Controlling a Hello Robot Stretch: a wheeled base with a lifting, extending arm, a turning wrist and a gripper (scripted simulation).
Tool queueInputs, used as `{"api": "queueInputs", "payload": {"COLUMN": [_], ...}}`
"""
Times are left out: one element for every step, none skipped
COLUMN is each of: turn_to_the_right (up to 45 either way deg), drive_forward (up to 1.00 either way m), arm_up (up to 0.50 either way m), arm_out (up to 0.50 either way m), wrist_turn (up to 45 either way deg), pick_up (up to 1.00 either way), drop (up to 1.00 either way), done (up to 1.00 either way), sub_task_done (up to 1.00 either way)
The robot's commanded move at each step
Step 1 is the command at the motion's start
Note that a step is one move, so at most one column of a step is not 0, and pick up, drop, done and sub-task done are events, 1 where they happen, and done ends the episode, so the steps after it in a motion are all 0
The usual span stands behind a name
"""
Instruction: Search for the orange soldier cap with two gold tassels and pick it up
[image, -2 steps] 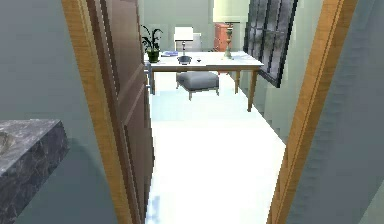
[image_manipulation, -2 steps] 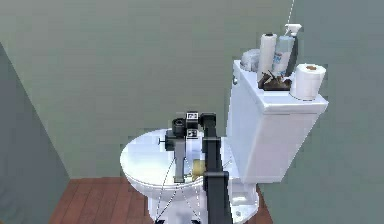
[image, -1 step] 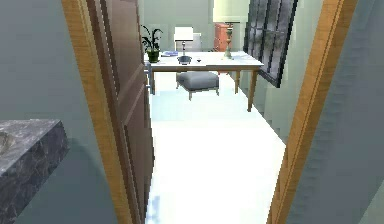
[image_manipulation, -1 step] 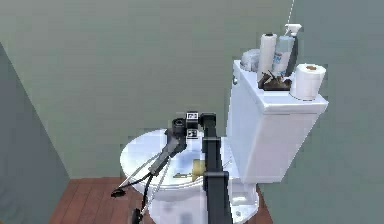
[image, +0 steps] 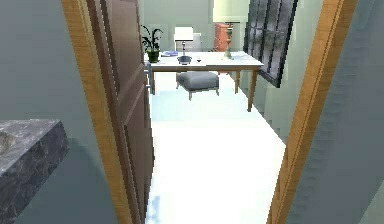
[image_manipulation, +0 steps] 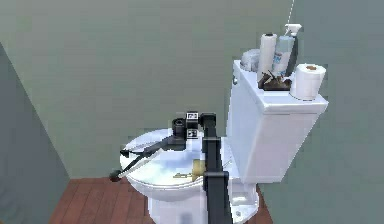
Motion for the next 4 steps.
{"api": "queueInputs", "payload": {"turn_to_the_right": [0.0,0.0,0.0,0.0], "drive_forward": [0.00,0.00,0.00,0.00], "arm_up": [0.00,0.00,0.00,-0.30], "arm_out": [0.00,0.00,0.00,0.00], "wrist_turn": [45.0,45.0,9.0,0.0], "pick_up": [0.00,0.00,0.00,0.00], "drop": [0.00,0.00,0.00,0.00], "done": [0.00,0.00,0.00,0.00], "sub_task_done": [0.00,0.00,0.00,0.00]}}
